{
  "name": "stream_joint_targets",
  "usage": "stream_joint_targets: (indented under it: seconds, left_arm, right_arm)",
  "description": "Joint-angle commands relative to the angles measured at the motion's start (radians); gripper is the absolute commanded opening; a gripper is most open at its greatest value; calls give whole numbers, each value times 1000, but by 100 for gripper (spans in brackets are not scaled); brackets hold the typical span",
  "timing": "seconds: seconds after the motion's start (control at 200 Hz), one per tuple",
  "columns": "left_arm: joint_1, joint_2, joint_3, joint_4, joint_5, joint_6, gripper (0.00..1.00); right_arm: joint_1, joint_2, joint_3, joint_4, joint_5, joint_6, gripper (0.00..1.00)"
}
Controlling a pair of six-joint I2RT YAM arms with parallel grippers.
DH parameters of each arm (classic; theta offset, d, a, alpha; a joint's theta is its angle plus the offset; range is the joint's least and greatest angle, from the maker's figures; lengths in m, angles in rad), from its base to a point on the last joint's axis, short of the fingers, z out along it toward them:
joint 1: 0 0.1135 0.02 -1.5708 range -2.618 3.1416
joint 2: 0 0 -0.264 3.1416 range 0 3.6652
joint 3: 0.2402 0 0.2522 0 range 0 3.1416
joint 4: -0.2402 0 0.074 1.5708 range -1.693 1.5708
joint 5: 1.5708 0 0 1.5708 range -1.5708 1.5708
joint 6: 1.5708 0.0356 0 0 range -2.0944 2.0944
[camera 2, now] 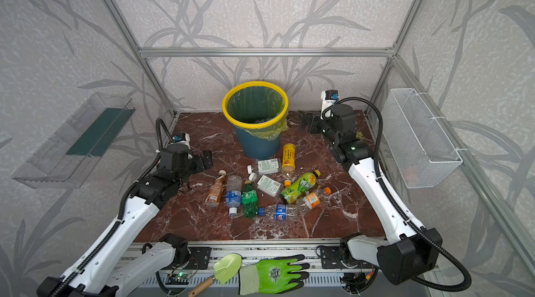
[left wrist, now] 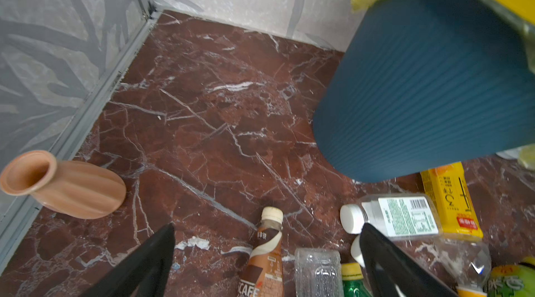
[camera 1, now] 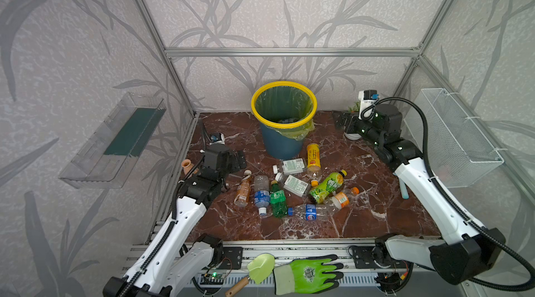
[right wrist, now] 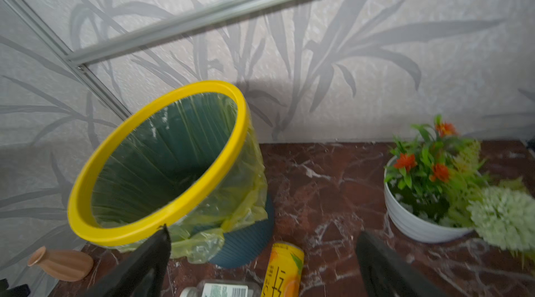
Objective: Throw the plastic bottles in the bin
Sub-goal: 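Withdraw the right gripper while the left gripper reaches toward the café latte bottle, then grasp the brown café latte bottle with the left gripper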
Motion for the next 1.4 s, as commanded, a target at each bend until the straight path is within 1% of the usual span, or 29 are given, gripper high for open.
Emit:
stream_joint_targets:
  seconds: [0.0, 0.08, 0.21, 0.39, 0.48, 0.575, 0.735, 0.85, 1.394]
  left_arm:
    - [-50, 33, -25, -82, -27, -46, 99]
    - [-59, 74, -37, -117, -4, -83, 98]
    - [-61, 125, -59, -163, 49, -113, 90]
    - [-63, 168, -79, -201, 133, -148, 89]
    - [-67, 193, -91, -205, 157, -162, 89]
    - [-69, 221, -96, -215, 158, -167, 89]
    - [-69, 274, -116, -186, 142, -179, 84]
    - [-70, 308, -127, -159, 155, -186, 80]
    - [-68, 451, -117, -117, 157, -164, 79]
  right_arm:
    - [-36, -59, -116, 45, -31, 69, 100]
    - [-68, -92, -195, 45, -44, 95, 100]
    - [-117, -146, -303, 50, -44, 139, 100]
    - [-170, -181, -394, 75, -56, 190, 100]
    - [-175, -173, -406, 79, -60, 196, 100]
    - [-176, -162, -413, 88, -68, 200, 100]
    - [-178, -151, -437, 135, -92, 224, 100]
    - [-184, -151, -457, 169, -106, 245, 100]
    - [-201, -131, -470, 189, -117, 274, 100]
